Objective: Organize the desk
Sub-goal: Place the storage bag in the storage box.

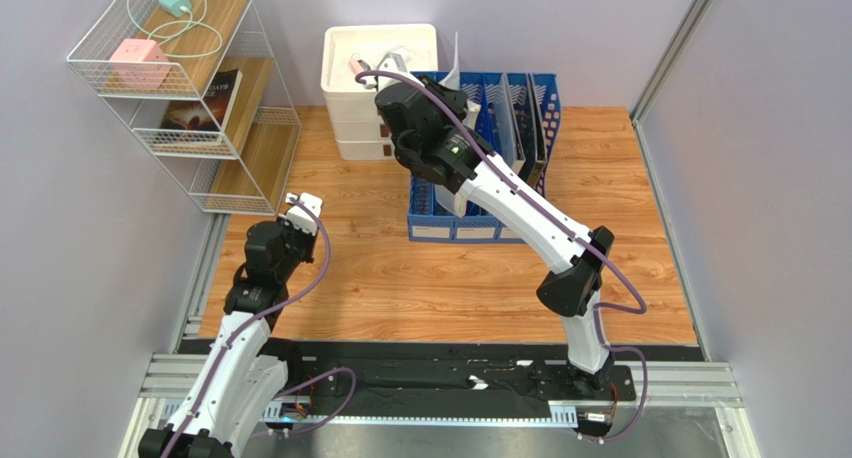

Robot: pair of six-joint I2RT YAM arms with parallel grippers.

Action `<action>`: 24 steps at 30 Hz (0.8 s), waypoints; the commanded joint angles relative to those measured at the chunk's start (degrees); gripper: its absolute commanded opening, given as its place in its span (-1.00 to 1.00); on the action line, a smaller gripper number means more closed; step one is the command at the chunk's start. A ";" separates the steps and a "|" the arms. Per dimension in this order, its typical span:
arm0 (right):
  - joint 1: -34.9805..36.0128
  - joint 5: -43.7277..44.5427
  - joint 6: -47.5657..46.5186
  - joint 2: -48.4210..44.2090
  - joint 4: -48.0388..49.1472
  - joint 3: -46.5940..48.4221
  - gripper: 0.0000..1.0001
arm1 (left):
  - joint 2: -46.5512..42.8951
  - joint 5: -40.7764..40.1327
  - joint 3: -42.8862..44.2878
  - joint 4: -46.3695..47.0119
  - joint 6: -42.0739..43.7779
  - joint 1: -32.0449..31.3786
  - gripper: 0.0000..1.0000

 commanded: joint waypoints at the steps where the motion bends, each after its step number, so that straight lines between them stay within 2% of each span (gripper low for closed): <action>1: 0.51 -1.37 1.89 1.28 0.50 5.34 -0.21 | 0.02 0.82 1.94 0.76 0.55 0.42 -0.35; 3: 0.69 -1.29 1.89 1.28 0.78 5.97 -0.03 | 0.02 0.82 1.94 0.76 0.55 0.42 -0.35; 5: 0.86 -0.59 2.06 1.28 0.78 5.79 0.35 | 0.02 0.91 1.94 0.76 0.64 0.42 -0.34; 6: 0.95 -0.33 2.41 0.93 0.95 5.62 0.67 | 0.19 1.00 1.94 0.76 0.64 0.42 -0.34; 7: 0.95 -0.58 2.85 0.49 0.78 5.44 0.78 | 0.19 1.09 1.94 0.76 0.72 0.42 -0.34; 9: 0.95 -1.72 5.30 -1.08 0.34 4.82 0.83 | 0.10 1.17 1.94 0.68 0.64 0.42 -0.34; 11: 0.95 -3.04 7.42 -2.32 -0.71 4.74 1.00 | 0.10 1.26 2.03 0.68 0.63 0.42 -0.34; 18: -0.80 -7.88 15.85 -11.27 -0.46 -1.58 1.00 | 0.19 1.53 2.03 0.41 0.72 0.42 -0.34; 24: -5.02 -17.10 22.80 -21.47 7.45 -15.21 1.00 | 0.10 1.88 2.03 0.24 0.64 0.42 -0.33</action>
